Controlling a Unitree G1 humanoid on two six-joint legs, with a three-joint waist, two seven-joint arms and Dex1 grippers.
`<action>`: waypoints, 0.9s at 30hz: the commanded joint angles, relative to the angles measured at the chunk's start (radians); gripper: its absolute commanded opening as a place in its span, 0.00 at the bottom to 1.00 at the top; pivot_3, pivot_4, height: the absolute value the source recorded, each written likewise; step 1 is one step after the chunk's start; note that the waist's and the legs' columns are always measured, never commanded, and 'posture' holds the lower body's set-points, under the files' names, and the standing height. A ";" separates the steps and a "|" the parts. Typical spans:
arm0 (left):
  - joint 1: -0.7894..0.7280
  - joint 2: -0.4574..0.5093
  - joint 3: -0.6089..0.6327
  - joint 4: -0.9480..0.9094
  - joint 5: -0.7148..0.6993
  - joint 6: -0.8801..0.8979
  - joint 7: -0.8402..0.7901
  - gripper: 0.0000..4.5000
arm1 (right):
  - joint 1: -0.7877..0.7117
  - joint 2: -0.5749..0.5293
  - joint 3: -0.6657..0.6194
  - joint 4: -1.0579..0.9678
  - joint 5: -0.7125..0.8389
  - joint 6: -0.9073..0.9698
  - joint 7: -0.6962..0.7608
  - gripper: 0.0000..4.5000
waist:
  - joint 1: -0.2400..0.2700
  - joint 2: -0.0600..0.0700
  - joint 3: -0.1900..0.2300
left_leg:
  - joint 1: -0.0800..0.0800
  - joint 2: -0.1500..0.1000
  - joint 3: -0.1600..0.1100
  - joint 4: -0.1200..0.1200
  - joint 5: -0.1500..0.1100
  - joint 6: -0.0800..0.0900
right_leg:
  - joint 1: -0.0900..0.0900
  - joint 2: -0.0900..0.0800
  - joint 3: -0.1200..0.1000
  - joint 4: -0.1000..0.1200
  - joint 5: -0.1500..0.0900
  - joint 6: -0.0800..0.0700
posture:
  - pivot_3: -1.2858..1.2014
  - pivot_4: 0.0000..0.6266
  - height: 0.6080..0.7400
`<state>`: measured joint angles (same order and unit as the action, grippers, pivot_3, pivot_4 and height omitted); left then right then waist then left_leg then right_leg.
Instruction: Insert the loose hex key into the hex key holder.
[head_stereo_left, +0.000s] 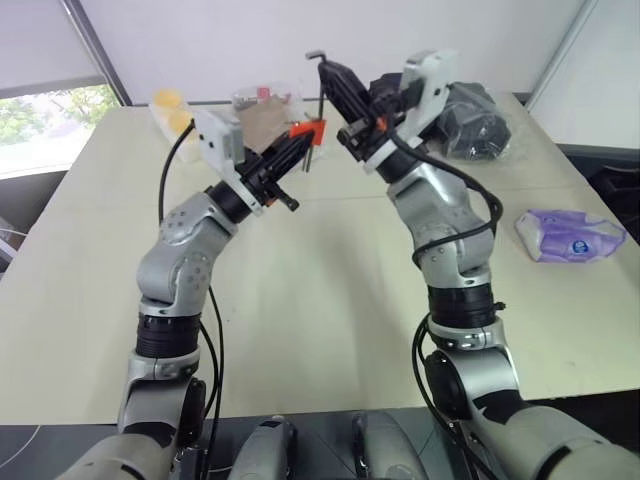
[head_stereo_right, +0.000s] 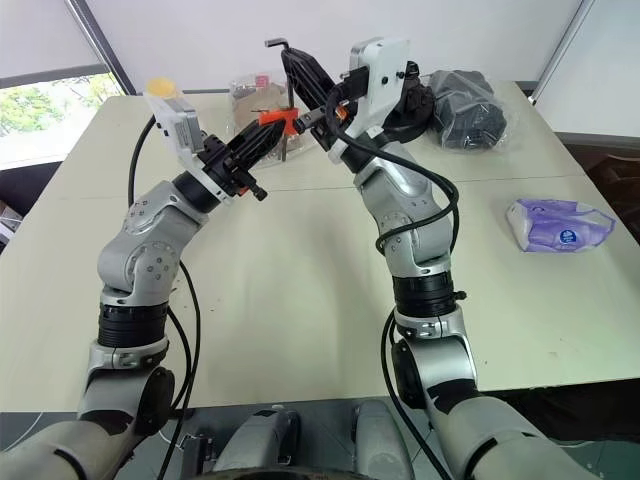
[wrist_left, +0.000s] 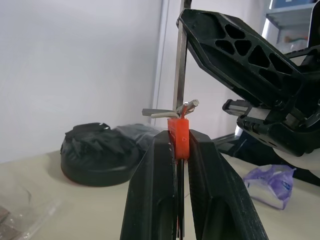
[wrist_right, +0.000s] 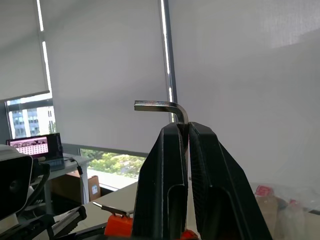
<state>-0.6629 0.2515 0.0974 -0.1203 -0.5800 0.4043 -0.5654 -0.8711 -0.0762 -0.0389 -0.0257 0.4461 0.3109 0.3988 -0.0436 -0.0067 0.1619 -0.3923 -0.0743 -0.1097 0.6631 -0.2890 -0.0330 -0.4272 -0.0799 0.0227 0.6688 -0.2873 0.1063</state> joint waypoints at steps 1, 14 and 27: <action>-0.024 0.004 0.016 -0.044 -0.010 -0.028 -0.003 0.00 | -0.013 -0.006 -0.005 -0.025 -0.004 -0.021 0.002 0.00 | 0.000 0.000 0.000 | 0.000 0.000 0.000 0.000 0.000 0.000 | 0.000 0.000 0.000 0.000 0.000 0.000 | 0.52 0.24 1.00; -0.022 0.002 0.015 -0.043 -0.009 -0.029 -0.002 0.00 | -0.005 0.001 0.000 -0.038 -0.003 -0.012 0.003 0.00 | 0.000 0.000 0.000 | 0.000 0.000 0.000 0.000 0.000 0.000 | 0.000 0.000 0.000 0.000 0.000 0.000 | 0.52 0.24 1.00; -0.020 0.002 0.015 -0.044 -0.009 -0.026 0.001 0.00 | 0.003 -0.003 0.009 -0.036 -0.011 -0.008 0.007 0.00 | 0.000 0.000 0.000 | 0.000 0.000 0.000 0.000 0.000 0.000 | 0.000 0.000 0.000 0.000 0.000 0.000 | 0.52 0.24 1.00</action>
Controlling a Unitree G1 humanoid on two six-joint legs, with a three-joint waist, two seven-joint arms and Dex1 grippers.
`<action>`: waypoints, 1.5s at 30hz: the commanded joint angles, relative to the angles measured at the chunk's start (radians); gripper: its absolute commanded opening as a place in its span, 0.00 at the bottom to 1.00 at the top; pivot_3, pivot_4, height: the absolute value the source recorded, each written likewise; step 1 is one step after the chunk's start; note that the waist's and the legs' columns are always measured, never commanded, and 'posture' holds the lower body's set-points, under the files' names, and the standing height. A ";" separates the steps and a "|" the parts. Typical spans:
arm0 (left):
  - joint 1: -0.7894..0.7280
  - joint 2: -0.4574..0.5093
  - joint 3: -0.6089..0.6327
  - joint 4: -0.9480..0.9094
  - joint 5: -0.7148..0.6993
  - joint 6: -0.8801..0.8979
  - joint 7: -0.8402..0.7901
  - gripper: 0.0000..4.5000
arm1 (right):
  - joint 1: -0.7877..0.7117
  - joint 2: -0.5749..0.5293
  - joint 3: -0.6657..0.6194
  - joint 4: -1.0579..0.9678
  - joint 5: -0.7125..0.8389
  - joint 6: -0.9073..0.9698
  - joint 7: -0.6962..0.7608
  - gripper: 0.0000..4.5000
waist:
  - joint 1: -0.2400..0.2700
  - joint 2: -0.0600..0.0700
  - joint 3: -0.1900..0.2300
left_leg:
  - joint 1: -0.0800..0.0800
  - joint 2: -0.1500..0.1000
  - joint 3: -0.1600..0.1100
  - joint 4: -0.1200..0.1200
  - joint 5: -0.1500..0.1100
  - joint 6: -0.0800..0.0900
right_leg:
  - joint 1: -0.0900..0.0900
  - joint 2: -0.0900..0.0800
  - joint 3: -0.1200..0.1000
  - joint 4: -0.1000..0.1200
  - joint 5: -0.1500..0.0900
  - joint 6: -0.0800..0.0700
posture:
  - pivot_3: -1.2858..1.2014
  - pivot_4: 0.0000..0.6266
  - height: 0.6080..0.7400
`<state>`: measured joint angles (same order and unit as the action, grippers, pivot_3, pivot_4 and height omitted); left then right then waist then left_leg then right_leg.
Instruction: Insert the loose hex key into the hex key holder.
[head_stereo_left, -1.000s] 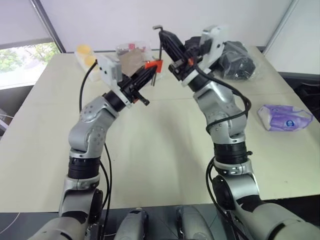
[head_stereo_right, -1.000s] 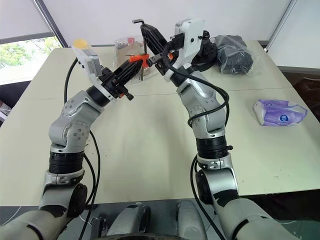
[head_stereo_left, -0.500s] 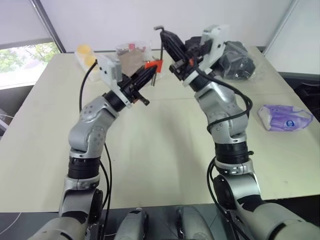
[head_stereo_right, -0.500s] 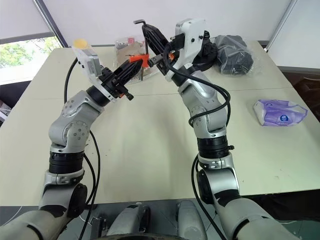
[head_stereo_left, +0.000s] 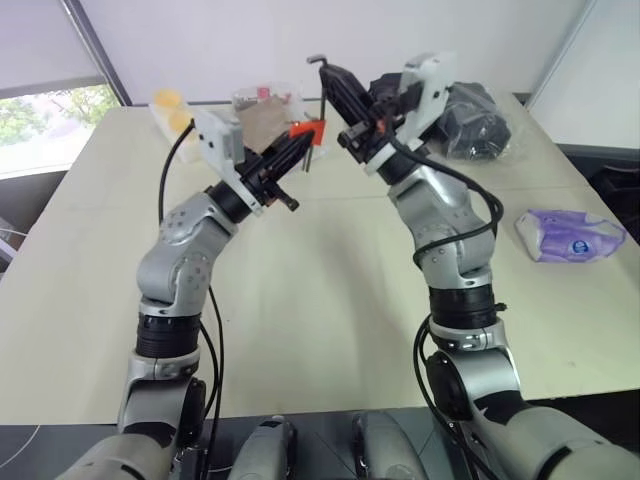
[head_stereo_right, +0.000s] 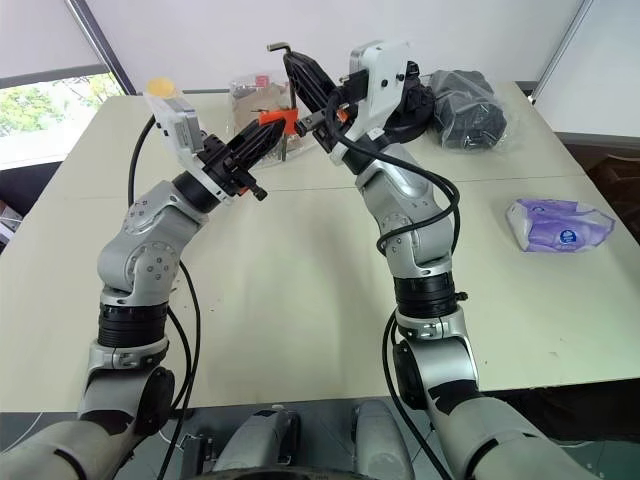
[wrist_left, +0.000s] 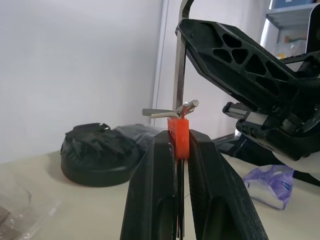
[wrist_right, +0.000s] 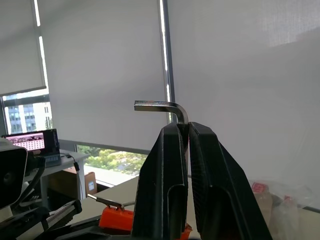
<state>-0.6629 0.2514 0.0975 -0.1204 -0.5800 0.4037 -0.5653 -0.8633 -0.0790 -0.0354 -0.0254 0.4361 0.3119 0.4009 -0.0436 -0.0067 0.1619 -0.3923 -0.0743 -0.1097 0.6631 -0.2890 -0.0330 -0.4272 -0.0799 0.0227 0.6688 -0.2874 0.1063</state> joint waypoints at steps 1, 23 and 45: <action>-0.020 0.001 0.015 -0.044 -0.009 -0.026 0.001 0.00 | -0.005 -0.002 0.006 -0.035 -0.002 -0.009 0.005 0.00 | 0.000 0.000 0.000 | 0.000 0.000 0.000 0.000 0.000 0.000 | 0.000 0.000 0.000 0.000 0.000 0.000 | 0.52 0.24 1.00; -0.023 -0.003 0.012 -0.041 -0.009 -0.030 0.001 0.00 | -0.002 -0.015 0.006 -0.038 -0.001 0.001 0.011 0.34 | 0.000 0.000 0.000 | 0.000 0.000 0.000 0.000 0.000 0.000 | 0.000 0.000 0.000 0.000 0.000 0.000 | 0.52 0.24 1.00; 0.007 0.002 0.025 -0.045 -0.053 0.024 -0.004 0.00 | 0.179 -0.196 -0.063 -0.156 0.004 0.057 0.049 0.99 | 0.007 0.000 0.000 | 0.000 0.000 0.000 0.000 0.000 0.000 | 0.001 0.000 0.000 -0.001 0.000 0.000 | 0.52 0.24 1.00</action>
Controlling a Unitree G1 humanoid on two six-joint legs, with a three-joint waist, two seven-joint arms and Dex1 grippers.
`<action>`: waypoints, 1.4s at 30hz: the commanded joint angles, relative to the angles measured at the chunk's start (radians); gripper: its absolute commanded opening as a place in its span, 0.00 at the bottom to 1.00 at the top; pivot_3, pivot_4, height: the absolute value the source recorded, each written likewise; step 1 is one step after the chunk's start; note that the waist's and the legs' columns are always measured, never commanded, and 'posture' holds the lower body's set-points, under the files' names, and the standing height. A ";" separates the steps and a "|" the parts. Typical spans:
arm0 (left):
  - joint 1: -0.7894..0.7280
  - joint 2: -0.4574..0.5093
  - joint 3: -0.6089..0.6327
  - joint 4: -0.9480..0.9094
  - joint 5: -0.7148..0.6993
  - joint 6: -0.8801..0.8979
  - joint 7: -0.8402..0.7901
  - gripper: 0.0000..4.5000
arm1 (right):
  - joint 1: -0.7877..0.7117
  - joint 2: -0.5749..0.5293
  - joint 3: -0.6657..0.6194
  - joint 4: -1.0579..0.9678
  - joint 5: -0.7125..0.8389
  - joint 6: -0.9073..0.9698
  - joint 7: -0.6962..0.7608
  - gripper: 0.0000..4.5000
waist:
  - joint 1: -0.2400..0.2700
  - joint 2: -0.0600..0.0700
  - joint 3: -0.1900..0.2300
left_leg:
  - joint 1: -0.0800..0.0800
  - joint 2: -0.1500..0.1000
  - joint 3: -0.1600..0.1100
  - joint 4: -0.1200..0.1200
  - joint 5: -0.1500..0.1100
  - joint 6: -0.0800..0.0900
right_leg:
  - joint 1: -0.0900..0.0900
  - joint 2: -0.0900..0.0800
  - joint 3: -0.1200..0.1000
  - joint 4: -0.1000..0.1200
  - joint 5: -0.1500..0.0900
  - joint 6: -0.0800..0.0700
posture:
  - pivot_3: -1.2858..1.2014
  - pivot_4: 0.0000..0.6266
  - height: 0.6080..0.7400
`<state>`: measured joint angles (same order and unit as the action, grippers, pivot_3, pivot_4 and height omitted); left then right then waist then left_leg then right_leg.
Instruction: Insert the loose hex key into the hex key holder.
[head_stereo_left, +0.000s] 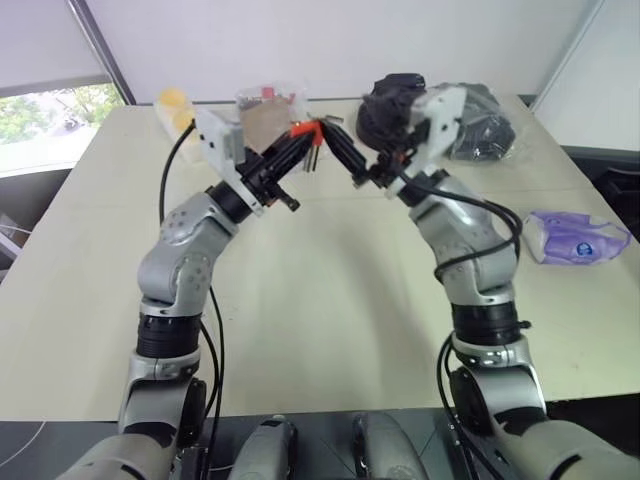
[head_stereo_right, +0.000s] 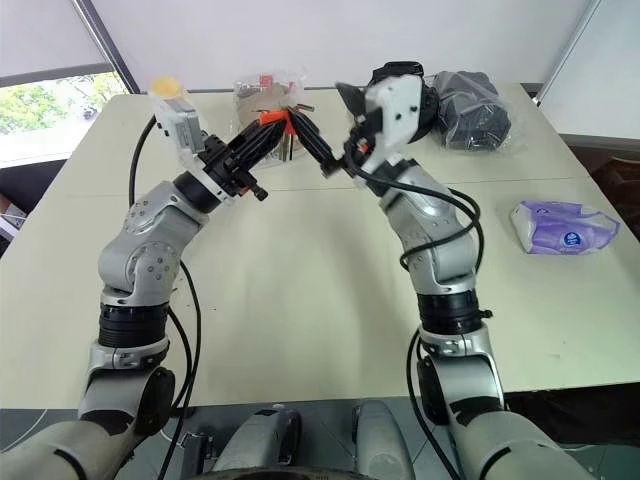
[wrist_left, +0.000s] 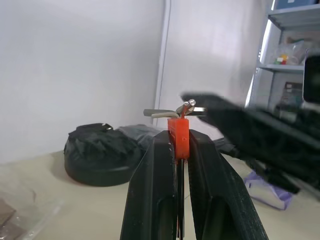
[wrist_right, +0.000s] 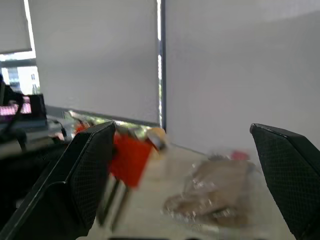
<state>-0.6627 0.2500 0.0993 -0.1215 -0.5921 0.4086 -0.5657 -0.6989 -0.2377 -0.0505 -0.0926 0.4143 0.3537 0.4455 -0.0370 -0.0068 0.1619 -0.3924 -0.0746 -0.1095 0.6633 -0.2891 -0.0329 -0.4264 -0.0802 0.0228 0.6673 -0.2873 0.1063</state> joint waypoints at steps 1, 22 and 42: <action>0.018 -0.003 0.028 -0.040 -0.061 0.038 0.003 0.00 | 0.033 -0.057 -0.060 -0.105 0.030 0.026 0.004 0.99 | 0.000 0.000 0.000 | 0.000 0.000 0.000 0.000 0.000 0.000 | 0.000 0.000 0.000 0.000 0.000 0.000 | 0.52 0.24 1.00; 0.080 -0.333 0.071 0.314 -0.318 0.555 0.259 0.00 | 0.249 -0.268 -0.219 -0.334 0.057 0.189 -0.063 0.99 | 0.025 0.000 0.000 | 0.000 0.000 0.001 0.001 0.000 0.000 | 0.001 0.001 0.001 0.000 0.000 0.000 | 0.52 0.24 1.00; 0.186 -0.275 0.040 0.268 -0.257 0.748 0.324 0.96 | 0.252 -0.241 -0.179 -0.349 0.050 0.190 -0.095 1.00 | 0.025 0.000 -0.001 | 0.002 0.000 0.002 0.001 0.000 0.000 | 0.003 0.001 0.001 -0.001 0.000 0.000 | 0.52 0.24 1.00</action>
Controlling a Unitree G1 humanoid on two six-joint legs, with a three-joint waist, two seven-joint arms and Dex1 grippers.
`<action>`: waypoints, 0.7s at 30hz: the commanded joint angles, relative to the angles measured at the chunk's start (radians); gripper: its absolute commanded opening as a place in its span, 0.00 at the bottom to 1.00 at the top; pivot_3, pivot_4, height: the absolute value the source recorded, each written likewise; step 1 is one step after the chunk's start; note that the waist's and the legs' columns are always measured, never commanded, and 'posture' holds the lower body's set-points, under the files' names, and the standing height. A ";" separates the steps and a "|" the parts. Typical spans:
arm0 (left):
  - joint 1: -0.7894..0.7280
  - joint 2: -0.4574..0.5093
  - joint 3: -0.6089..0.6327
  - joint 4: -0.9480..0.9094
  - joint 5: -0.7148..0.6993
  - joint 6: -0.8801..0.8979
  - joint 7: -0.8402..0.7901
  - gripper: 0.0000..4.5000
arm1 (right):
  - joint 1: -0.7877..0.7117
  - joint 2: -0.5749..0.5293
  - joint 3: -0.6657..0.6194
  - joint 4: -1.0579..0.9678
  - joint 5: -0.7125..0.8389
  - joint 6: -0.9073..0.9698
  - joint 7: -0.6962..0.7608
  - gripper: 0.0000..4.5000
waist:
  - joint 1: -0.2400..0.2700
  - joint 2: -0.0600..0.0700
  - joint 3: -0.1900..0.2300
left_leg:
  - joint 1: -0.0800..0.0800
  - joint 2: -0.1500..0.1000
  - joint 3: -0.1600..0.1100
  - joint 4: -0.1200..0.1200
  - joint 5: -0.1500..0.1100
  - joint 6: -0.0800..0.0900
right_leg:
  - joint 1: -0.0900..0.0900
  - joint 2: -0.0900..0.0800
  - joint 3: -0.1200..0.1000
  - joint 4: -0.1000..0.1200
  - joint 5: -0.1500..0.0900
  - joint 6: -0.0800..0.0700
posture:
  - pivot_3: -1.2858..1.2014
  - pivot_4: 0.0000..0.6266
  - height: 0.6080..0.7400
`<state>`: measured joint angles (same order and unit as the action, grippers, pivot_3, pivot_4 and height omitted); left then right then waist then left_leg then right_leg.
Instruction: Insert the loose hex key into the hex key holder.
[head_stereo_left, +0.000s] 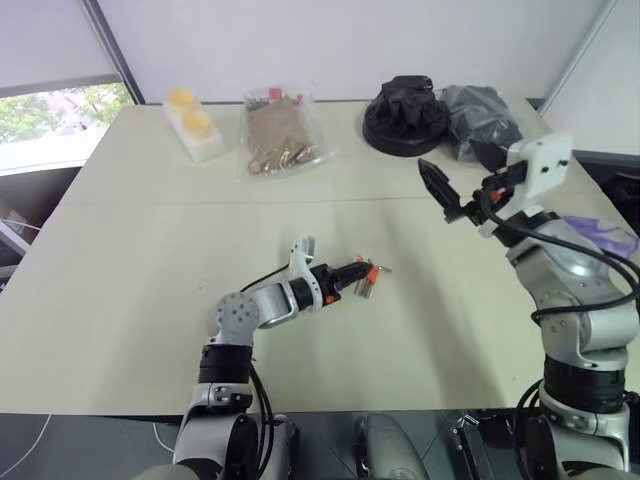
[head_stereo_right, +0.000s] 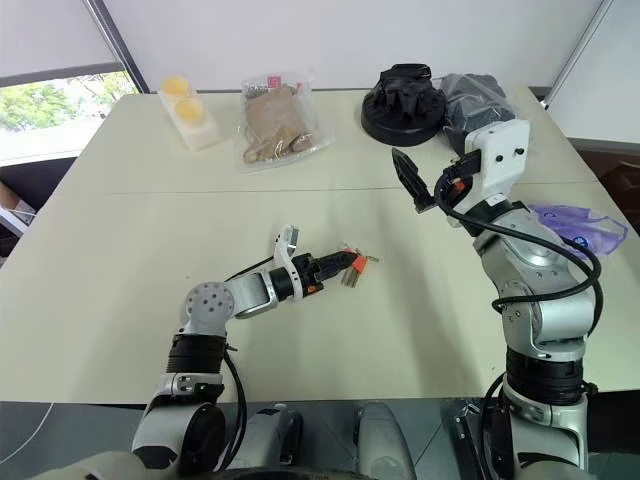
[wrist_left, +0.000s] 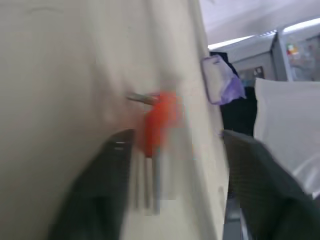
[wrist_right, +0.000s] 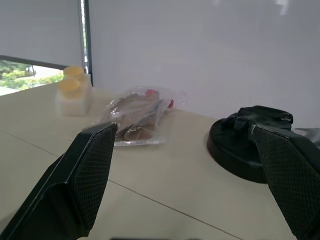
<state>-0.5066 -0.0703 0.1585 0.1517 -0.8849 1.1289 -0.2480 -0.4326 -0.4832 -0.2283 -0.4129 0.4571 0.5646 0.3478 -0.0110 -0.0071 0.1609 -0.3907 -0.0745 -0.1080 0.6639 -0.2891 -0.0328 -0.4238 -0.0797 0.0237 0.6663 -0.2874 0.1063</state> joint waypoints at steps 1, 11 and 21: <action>0.030 0.063 -0.030 -0.021 0.046 0.027 -0.003 0.99 | -0.016 0.007 0.002 -0.026 0.006 -0.024 0.004 1.00 | -0.003 0.000 0.000 | 0.000 0.000 0.000 0.000 0.000 0.000 | 0.000 0.000 0.000 0.000 0.000 0.000 | 0.52 0.24 1.00; -0.016 0.348 -0.229 -0.133 0.260 -0.253 -0.254 0.99 | -0.026 -0.011 0.028 0.016 -0.012 -0.059 0.051 1.00 | -0.004 0.001 -0.001 | 0.001 0.001 0.001 -0.001 0.000 0.000 | 0.000 0.001 0.001 0.000 0.000 0.000 | 0.52 0.24 1.00; -0.178 0.466 -0.222 -0.107 0.394 -0.557 -0.487 0.99 | 0.036 -0.282 0.105 0.075 -0.010 -0.066 0.425 1.00 | 0.003 -0.001 0.000 | -0.001 -0.001 0.000 0.000 0.000 0.000 | 0.000 -0.001 -0.001 -0.002 0.000 0.000 | 0.52 0.24 1.00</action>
<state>-0.6471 0.3881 -0.0788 0.0508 -0.5068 0.6399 -0.6974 -0.3987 -0.7293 -0.1199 -0.3350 0.4381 0.5160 0.7014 -0.0075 -0.0081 0.1614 -0.3920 -0.0749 -0.1081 0.6635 -0.2891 -0.0329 -0.4238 -0.0804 0.0230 0.6640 -0.2874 0.1062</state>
